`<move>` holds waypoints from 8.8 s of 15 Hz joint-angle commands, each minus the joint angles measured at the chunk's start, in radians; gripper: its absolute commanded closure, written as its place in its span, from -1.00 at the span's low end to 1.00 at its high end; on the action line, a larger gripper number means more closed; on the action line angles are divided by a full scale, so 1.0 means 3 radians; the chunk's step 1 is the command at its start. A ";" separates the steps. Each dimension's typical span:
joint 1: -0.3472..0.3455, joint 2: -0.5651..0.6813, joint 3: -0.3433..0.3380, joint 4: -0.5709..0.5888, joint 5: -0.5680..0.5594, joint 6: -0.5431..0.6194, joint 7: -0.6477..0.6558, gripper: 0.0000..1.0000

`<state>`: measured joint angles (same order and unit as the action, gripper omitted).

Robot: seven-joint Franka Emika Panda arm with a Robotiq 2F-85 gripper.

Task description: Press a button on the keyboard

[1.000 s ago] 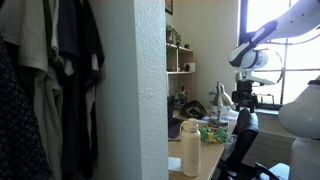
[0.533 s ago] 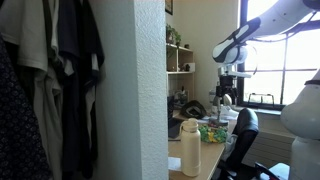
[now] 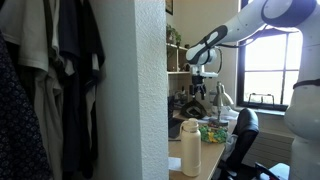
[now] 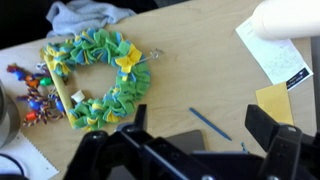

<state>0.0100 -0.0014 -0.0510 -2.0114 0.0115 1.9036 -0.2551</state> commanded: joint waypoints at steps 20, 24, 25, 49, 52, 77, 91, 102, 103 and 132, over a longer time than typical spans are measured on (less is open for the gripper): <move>-0.0065 0.2019 0.0420 0.1736 -0.0200 0.1103 -0.0683 -1.00; -0.0085 0.2061 0.0448 0.1770 -0.0167 0.1087 -0.0734 -1.00; -0.0077 0.2101 0.0452 0.1796 -0.0171 0.1092 -0.0722 -1.00; -0.0018 0.3611 0.0756 0.3739 -0.0126 0.0649 -0.1101 -0.41; 0.0007 0.3782 0.0771 0.4004 -0.0114 0.0508 -0.1162 -0.06; -0.0001 0.4383 0.0894 0.4782 -0.0091 0.0424 -0.1518 0.85; -0.0130 0.4227 0.1045 0.4622 -0.0027 0.0721 -0.1487 0.87; -0.0248 0.4145 0.1066 0.4407 -0.0048 0.0711 -0.1340 0.89; -0.0256 0.4155 0.1070 0.4388 -0.0045 0.0712 -0.1343 0.89; -0.0237 0.4192 0.1088 0.4183 -0.0062 0.0758 -0.1211 0.87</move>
<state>-0.0598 1.2883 0.2780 -0.7107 -0.0116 2.1258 -0.6517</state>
